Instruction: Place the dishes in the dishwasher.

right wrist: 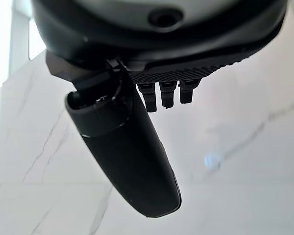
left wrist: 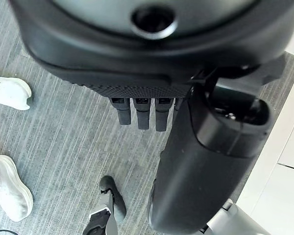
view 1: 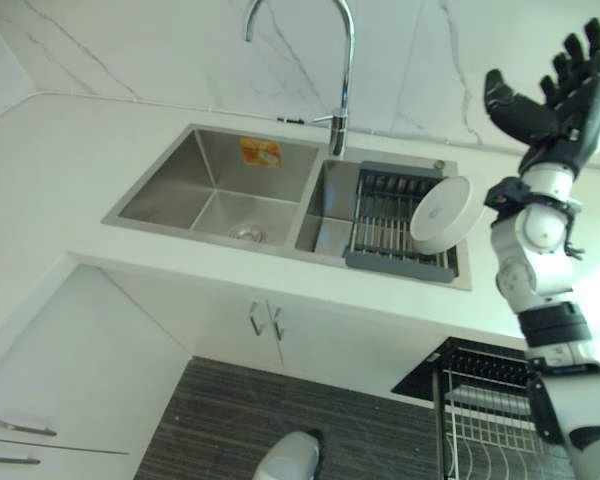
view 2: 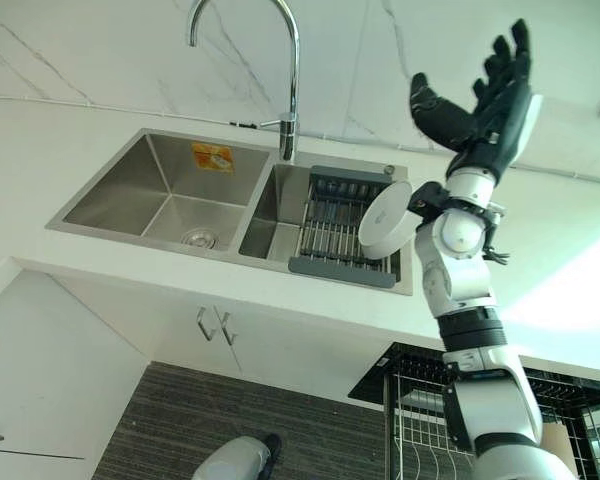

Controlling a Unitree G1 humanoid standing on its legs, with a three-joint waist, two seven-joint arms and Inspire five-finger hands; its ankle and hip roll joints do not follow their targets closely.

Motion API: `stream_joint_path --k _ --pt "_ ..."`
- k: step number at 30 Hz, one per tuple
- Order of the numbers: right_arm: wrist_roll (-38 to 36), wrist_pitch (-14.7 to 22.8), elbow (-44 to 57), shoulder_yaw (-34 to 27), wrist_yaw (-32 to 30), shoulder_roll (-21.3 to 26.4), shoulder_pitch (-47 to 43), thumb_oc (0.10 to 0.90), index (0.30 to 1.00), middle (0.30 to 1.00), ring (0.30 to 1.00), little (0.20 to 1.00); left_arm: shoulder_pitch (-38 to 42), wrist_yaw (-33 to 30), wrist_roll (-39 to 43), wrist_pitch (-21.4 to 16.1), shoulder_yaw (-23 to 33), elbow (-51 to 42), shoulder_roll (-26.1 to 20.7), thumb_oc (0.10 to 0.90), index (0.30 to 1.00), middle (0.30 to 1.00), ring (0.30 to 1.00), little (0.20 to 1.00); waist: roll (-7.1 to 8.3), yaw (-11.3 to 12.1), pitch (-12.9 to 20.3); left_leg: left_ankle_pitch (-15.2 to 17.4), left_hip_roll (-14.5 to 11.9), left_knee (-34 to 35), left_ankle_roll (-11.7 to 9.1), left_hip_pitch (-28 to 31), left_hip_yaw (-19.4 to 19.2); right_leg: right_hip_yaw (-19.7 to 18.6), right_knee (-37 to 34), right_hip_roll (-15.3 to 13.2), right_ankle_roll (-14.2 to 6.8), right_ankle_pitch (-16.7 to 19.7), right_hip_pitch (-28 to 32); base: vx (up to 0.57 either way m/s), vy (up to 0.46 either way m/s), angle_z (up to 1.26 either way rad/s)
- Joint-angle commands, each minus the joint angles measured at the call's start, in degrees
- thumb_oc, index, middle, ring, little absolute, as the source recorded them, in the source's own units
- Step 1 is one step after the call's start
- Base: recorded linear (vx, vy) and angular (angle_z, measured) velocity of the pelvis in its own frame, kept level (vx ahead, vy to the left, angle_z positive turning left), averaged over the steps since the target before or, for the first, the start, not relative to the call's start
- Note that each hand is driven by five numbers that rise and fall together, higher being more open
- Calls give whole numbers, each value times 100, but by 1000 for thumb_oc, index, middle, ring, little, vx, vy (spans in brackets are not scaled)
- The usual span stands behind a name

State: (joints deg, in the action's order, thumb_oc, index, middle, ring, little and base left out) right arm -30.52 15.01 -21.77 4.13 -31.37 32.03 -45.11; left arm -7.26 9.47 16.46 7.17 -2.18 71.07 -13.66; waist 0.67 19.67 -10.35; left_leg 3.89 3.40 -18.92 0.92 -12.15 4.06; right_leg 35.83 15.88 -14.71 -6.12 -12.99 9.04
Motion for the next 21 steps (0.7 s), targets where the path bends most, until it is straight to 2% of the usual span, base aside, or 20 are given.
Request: stream_joint_path --k 1,5,10,12,16,21 --pt "142 495 -30 -121 -230 505 -623 800 900 900 900 900 -175 123 -207 43 -318 130 -332 800 900 900 900 900 -48 3 408 790 -492 173 -416 361 2 -384 131 190 55 -600 -66 34 -8 1" --pt "71 462 -216 -166 -383 624 -628 800 900 900 900 900 -168 130 -257 78 -310 139 -369 800 900 900 900 900 -46 -12 399 803 -475 173 -417 384 11 -399 131 183 53 -597 -64 43 -10 1" --pt "-38 344 -396 -208 -173 636 -546 800 900 900 900 900 -154 141 -318 118 -290 128 -391 800 900 900 900 900 -53 -31 378 817 -472 173 -406 409 0 -423 131 171 42 -586 -62 15 -10 0" --pt "-206 173 -467 -164 102 544 -434 800 900 900 900 900 -160 143 -318 125 -281 122 -405 800 900 900 900 900 -57 -56 330 829 -480 173 -396 432 -21 -466 131 168 48 -584 -67 39 -44 -2" --pt "-324 47 -473 -100 207 347 -300 800 900 900 900 900 -182 111 -285 109 -277 110 -383 800 900 900 900 900 -64 -75 287 836 -489 173 -389 453 -29 -518 131 171 54 -575 -75 0 0 0" --pt "-419 53 -573 48 393 -35 -98 800 900 900 900 900 -178 61 -313 40 -312 116 -355 800 900 900 900 900 -79 -86 223 847 -516 173 -377 482 -46 -563 131 181 72 -577 -62 34 -38 -10"
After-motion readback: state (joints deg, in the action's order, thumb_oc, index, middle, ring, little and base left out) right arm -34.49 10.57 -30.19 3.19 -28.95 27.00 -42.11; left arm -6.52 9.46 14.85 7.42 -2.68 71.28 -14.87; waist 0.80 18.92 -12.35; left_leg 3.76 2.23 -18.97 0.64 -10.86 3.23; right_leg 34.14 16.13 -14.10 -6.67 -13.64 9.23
